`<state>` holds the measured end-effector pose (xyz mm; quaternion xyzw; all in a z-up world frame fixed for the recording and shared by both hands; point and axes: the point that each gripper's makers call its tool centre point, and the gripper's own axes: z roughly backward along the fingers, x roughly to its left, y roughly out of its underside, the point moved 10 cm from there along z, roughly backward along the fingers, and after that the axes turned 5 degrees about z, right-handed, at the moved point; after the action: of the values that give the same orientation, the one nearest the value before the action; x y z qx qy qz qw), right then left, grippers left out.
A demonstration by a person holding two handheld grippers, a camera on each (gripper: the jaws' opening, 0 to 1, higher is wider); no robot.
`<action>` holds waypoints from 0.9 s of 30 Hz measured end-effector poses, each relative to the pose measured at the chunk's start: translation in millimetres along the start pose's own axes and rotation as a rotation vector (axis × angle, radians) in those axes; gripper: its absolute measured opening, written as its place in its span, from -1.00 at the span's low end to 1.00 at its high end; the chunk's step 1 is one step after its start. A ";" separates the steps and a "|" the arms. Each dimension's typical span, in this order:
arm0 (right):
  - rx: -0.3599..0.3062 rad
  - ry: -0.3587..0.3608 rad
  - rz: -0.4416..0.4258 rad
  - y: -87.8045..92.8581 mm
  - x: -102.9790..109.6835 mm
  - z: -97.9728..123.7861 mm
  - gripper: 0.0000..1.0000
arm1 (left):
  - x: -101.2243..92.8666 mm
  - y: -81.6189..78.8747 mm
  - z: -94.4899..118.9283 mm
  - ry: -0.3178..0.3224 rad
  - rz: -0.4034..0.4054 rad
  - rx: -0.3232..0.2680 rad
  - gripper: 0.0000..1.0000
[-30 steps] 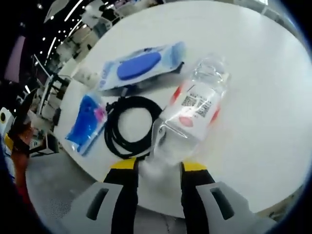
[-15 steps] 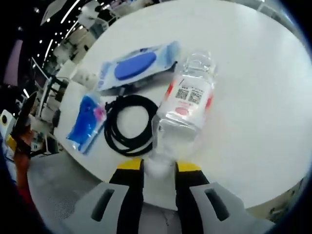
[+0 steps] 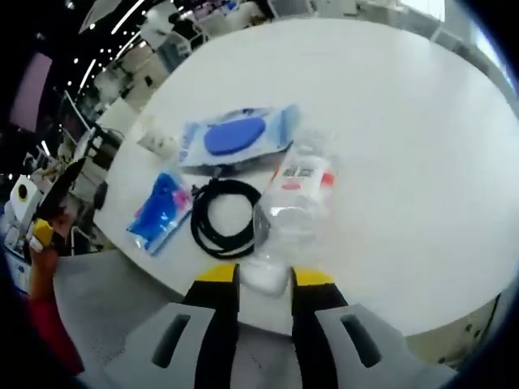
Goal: Arrange the tabletop items into an orderly group along one side of the table until the central work area is clear of visible clutter.
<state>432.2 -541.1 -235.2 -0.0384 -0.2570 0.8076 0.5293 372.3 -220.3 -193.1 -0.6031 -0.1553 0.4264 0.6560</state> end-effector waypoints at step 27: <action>-0.171 0.071 0.133 -90.7 -5.0 32.5 -0.56 | -0.4 -1.4 2.8 -0.011 -0.003 -0.010 0.41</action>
<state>499.3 -529.7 -166.8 -0.1291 -0.3028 0.8143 0.4781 370.6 -218.6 -191.0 -0.6037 -0.1619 0.4277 0.6530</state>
